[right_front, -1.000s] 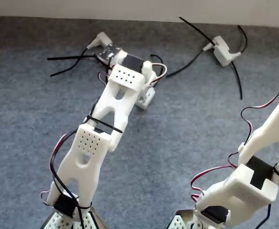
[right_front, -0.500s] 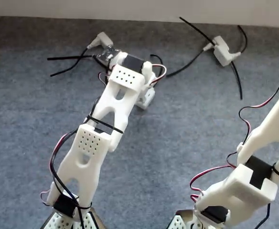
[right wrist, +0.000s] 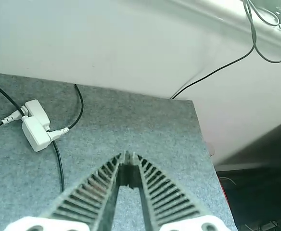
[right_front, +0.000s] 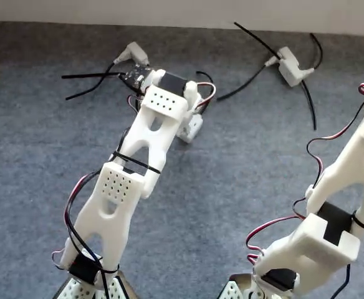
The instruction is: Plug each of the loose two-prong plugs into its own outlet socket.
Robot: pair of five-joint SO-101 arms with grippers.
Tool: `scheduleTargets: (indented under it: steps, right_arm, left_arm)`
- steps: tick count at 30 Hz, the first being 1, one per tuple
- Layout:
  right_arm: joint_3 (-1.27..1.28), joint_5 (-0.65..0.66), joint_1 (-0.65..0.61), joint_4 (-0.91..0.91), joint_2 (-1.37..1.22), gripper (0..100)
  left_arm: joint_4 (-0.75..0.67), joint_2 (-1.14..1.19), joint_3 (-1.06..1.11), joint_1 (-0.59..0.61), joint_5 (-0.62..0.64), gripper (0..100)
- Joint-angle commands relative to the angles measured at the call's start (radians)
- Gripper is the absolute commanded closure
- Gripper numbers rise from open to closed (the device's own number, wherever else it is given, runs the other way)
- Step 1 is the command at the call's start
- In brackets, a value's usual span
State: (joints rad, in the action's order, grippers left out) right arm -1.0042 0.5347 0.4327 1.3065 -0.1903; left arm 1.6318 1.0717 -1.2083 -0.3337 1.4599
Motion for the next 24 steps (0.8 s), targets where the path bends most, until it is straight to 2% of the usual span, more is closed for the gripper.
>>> scheduleTargets:
  steps: [1, 9, 15, 24]
  right_arm:
    - [-0.004, -0.012, -0.015, -0.015, 0.018, 99.0]
    - [-0.004, -0.012, -0.016, -0.015, 0.018, 99.0]
    - [-0.004, -0.012, -0.016, -0.015, 0.018, 99.0]
    - [-0.004, -0.012, -0.018, -0.015, 0.018, 99.0]
  left_arm:
    - [-0.021, 0.022, -0.007, 0.013, 0.018, 99]
    - [0.071, 0.022, -0.007, 0.001, 0.017, 99]
    - [0.071, 0.021, -0.007, -0.061, 0.014, 99]
    - [0.046, 0.025, -0.007, -0.001, -0.021, 99]
